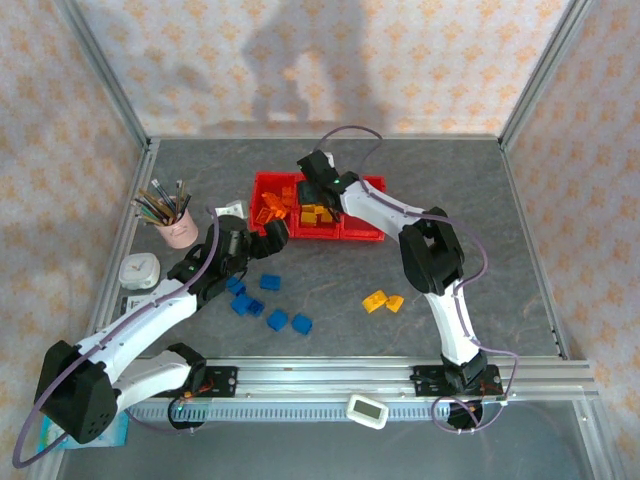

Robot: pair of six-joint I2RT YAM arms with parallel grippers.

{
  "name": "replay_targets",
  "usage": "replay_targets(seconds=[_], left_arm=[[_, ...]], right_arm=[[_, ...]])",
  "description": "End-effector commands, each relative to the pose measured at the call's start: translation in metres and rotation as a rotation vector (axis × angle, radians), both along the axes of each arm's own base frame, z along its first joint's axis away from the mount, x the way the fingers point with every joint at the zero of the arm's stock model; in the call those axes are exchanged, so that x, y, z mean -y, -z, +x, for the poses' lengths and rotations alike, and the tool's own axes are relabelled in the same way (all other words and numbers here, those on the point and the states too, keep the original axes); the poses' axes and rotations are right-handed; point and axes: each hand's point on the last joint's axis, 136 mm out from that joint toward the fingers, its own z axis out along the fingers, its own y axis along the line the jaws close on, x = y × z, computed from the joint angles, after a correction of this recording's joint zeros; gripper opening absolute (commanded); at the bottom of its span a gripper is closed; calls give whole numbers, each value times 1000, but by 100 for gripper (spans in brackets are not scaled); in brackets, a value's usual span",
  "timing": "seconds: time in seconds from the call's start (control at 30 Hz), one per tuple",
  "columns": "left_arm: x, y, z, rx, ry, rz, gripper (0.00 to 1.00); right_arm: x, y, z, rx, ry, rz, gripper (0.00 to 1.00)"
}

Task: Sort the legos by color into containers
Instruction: Place the lego in the container, then move the lego to the bottom-center of the table.

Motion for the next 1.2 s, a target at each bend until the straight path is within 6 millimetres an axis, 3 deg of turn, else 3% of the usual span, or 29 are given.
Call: replay_targets(seconds=[0.0, 0.23, 0.47, 0.87, 1.17], left_arm=[[2, -15, 6, 30, 10, -9, 99], [5, -21, 1, 38, 29, -35, 99], [15, -20, -11, 34, 75, -84, 99], [56, -4, -33, 16, 145, -167, 99], [81, 6, -42, -12, 167, -183, 99]], right_arm=[[3, -45, -4, 66, -10, 30, 82], [6, -70, -34, 64, -56, 117, 85], [47, -66, -82, 36, -9, 111, 88], [112, 13, -176, -181, 39, 51, 90], [119, 55, -219, -254, -4, -33, 91]])
